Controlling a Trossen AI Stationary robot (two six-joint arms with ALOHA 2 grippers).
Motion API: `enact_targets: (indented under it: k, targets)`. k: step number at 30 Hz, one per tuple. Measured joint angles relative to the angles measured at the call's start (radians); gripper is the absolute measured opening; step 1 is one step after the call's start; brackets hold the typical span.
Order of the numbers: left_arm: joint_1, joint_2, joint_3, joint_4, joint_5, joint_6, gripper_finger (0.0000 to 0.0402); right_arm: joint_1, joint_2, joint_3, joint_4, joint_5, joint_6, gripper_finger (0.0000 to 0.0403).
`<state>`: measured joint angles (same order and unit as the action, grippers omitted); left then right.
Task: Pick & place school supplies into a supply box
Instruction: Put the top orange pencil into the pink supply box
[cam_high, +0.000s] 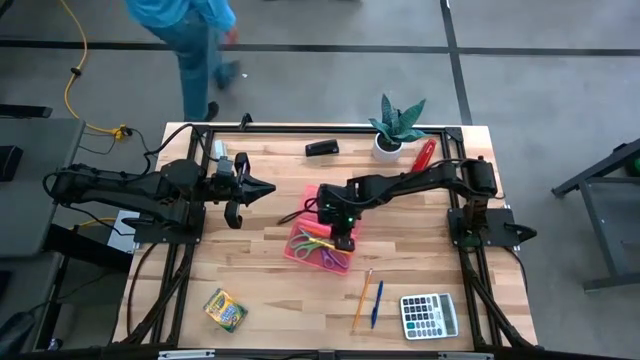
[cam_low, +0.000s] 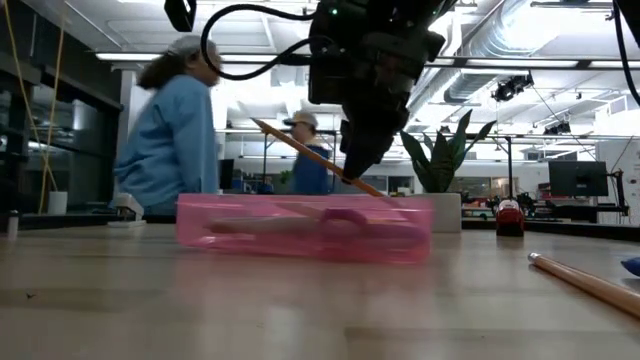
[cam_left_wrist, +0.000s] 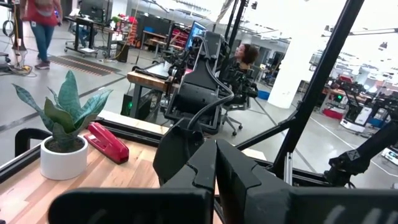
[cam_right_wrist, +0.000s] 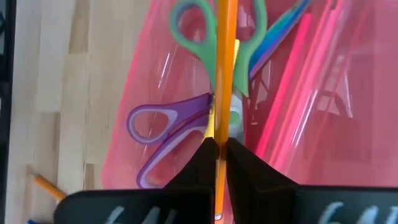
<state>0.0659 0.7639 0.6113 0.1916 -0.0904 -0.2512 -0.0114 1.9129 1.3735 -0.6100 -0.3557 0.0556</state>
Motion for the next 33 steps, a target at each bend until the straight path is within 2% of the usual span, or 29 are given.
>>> enact_targets:
  k: [6,14,19,30,33]
  targets:
    - [0.000,0.000,0.000,0.000,0.000,0.000,0.0000,0.026,0.000,0.000,-0.012,0.006,-0.064,0.0011]
    - [0.000,0.000,0.000,0.000,0.000,0.001,0.0000,0.041,0.000,0.000,-0.049,0.005,-0.117,0.0083]
    - [0.000,0.000,0.000,0.000,0.000,0.017,0.0000,0.038,-0.003,0.000,-0.078,0.005,-0.140,0.0113]
    - [0.000,0.000,0.000,-0.007,0.000,0.019,0.0000,0.009,-0.110,-0.003,-0.108,0.005,-0.163,0.0119]
    - [0.000,0.000,0.000,-0.016,0.000,0.029,0.0000,0.009,-0.149,-0.058,-0.013,0.003,-0.123,0.0114]
